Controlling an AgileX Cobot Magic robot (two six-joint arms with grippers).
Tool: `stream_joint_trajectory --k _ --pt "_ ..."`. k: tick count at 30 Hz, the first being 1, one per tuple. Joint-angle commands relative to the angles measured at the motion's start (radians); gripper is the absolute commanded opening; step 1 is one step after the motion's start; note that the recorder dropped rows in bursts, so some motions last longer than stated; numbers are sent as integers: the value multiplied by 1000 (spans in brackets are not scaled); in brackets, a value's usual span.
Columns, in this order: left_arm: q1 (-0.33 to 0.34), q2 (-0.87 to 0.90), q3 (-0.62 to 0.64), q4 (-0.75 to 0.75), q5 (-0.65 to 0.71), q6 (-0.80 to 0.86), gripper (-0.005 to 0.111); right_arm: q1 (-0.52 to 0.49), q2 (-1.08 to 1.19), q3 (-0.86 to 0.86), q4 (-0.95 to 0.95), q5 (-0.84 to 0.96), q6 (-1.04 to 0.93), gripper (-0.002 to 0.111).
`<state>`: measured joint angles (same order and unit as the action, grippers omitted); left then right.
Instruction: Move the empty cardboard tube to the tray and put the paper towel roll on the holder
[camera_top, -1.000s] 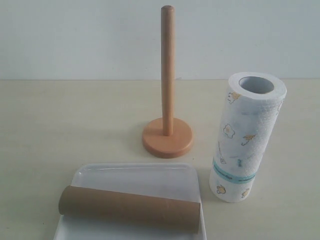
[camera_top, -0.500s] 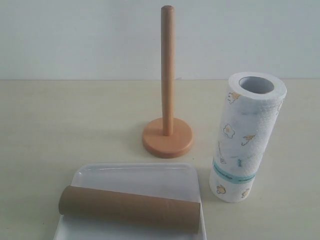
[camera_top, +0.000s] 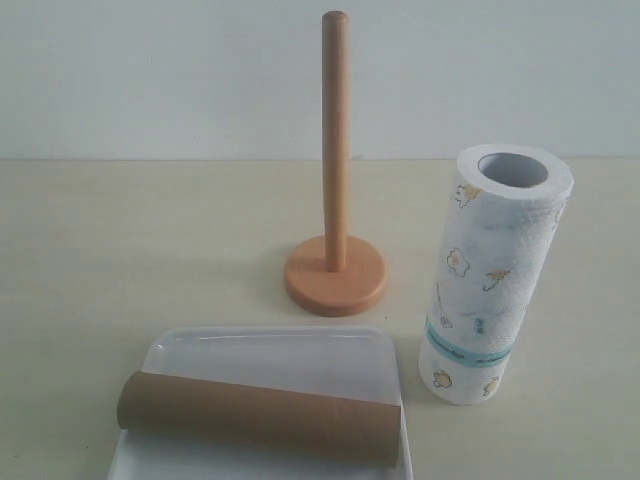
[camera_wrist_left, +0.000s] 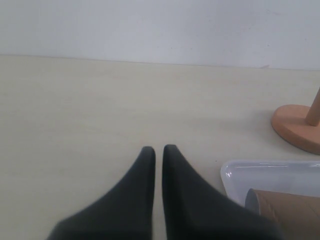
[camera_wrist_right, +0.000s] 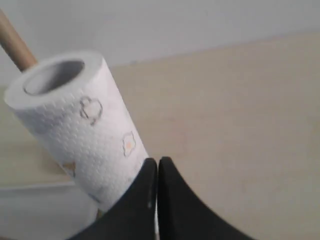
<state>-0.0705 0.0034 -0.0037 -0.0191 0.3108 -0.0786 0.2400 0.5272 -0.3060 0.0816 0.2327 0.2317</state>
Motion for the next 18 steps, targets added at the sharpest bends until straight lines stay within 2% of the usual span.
stream_joint_trajectory --k 1,8,12,14,16,17,18 --pt "2 -3 4 2 -1 -9 5 2 51 61 50 -27 -23 0" --pt "2 -3 4 2 -1 -9 5 2 94 230 30 -327 -93 0" --pt "2 -3 4 2 -1 -9 5 21 94 276 4 -421 -73 0" --pt "2 -3 4 2 -1 -9 5 76 94 276 -54 -456 -44 0" --pt "2 -3 4 2 -1 -9 5 186 94 276 -161 -530 25 0" --pt "2 -3 4 2 -1 -9 5 263 94 276 -183 -582 43 0" --pt "2 -3 4 2 -1 -9 5 296 94 276 -183 -601 43 0"
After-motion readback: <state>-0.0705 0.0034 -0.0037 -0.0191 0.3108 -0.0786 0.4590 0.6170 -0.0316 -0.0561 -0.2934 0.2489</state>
